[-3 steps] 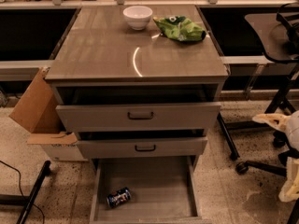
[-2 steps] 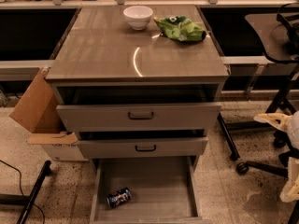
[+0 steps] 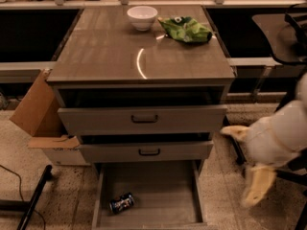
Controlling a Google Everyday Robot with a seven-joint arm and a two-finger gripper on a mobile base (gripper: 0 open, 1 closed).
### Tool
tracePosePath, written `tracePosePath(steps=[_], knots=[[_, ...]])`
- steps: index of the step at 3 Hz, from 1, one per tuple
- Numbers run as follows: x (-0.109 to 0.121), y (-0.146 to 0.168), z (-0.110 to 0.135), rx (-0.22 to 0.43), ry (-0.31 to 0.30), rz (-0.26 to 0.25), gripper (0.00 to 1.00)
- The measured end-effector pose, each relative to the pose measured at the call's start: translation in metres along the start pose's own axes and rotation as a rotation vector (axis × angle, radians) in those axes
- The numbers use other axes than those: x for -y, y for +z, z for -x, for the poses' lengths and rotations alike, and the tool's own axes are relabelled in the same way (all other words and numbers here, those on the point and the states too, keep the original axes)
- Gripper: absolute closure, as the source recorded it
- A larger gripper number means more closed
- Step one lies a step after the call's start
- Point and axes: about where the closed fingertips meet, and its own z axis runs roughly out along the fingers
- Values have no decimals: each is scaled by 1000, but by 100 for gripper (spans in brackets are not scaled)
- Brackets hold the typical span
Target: Pick pepsi can from bottom drawer and place on counter
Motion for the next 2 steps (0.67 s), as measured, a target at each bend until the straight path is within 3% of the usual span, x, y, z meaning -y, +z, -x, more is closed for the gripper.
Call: tracePosePath(steps=[1, 2], knots=[[-6, 86, 40, 21, -4, 63, 0], [-8, 151, 80, 60, 27, 54, 0]])
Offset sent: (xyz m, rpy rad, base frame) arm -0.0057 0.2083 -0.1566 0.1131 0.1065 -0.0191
